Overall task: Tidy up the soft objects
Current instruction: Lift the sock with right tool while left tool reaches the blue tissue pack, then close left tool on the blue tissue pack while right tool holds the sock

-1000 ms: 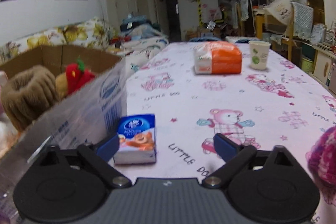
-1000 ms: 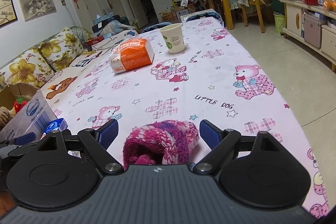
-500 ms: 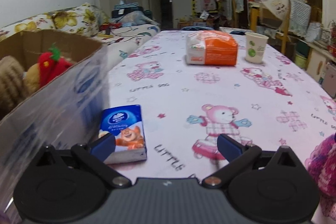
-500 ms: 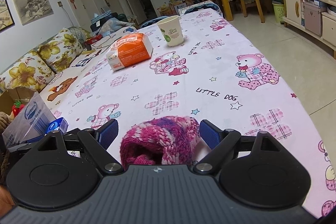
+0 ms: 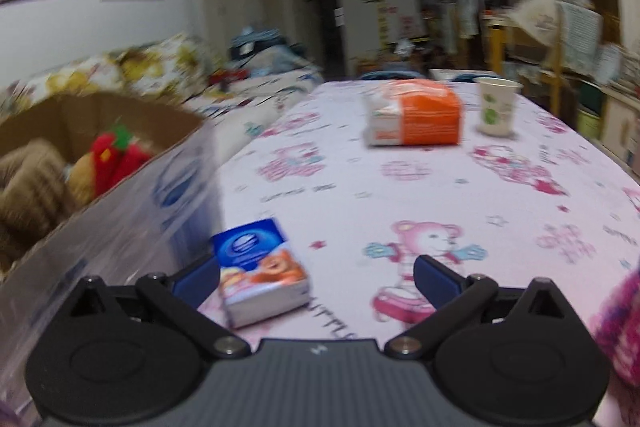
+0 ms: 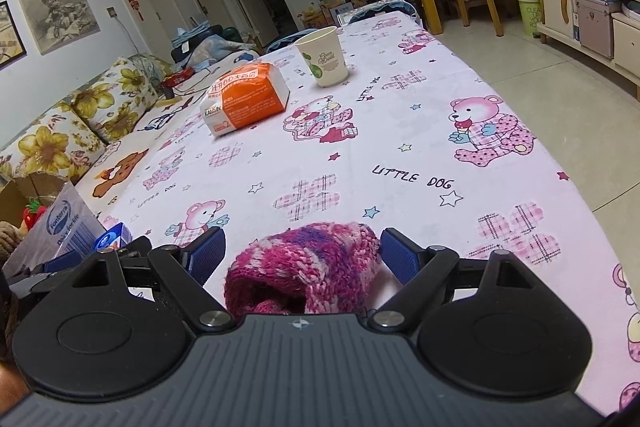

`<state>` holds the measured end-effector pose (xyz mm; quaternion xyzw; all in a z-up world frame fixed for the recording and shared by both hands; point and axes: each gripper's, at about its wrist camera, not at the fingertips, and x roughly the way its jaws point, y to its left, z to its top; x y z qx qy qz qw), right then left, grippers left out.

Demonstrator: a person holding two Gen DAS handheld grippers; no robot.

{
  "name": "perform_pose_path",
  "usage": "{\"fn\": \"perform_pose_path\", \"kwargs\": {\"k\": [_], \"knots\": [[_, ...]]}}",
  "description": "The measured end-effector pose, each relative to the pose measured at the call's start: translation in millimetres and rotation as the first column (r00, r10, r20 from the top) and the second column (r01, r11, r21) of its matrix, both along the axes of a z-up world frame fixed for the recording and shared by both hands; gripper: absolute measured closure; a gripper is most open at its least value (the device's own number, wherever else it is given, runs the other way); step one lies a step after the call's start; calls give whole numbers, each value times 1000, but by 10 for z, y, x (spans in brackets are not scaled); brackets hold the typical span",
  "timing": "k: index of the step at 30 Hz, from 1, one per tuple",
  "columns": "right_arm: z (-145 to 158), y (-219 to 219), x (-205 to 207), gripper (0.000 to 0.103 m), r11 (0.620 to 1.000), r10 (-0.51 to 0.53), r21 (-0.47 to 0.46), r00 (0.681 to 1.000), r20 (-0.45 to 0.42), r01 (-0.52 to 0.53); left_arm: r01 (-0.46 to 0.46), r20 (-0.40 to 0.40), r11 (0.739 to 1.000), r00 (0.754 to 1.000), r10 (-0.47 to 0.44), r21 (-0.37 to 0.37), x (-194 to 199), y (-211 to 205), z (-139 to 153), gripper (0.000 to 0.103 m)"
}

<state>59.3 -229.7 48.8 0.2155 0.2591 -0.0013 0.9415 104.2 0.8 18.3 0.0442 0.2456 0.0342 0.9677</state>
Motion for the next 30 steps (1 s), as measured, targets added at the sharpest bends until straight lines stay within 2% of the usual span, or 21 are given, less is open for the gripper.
{"fn": "perform_pose_path", "kwargs": {"k": [2, 5, 8, 11, 13, 17, 19, 24, 30], "knots": [[0, -3, 4, 0, 1000, 5, -1, 1000, 1, -5, -41, -15, 999, 999, 41, -24, 59, 37, -7, 1], [7, -17, 15, 0, 1000, 9, 2, 1000, 3, -9, -87, -55, 996, 995, 86, -10, 150, 3, -39, 2], [16, -28, 23, 0, 1000, 18, 0, 1000, 4, -18, -145, -69, 989, 987, 145, 14, 222, -6, -62, 6], [18, -25, 37, 0, 999, 33, -6, 999, 0, -33, -154, -98, 988, 983, 156, 26, 316, -29, -90, 9], [6, -5, 64, 0, 998, 46, -38, 999, -17, -46, -171, -129, 985, 977, 171, 12, 389, 3, -117, 16], [-38, 11, 117, 0, 996, 63, -56, 997, -46, -65, -168, -132, 985, 978, 161, -45, 399, 89, -115, 27], [-45, 36, 146, 0, 994, 72, -73, 996, -56, -76, -142, -125, 989, 983, 135, -50, 369, 83, -103, 46], [-113, 63, 216, 0, 992, 88, -84, 991, -97, -96, -92, -119, 991, 990, 80, -100, 241, 124, -88, 47], [-119, 89, 211, 10, 988, 98, -110, 992, -81, -106, -27, -107, 990, 994, 12, -136, -42, 172, -65, 48]]}}
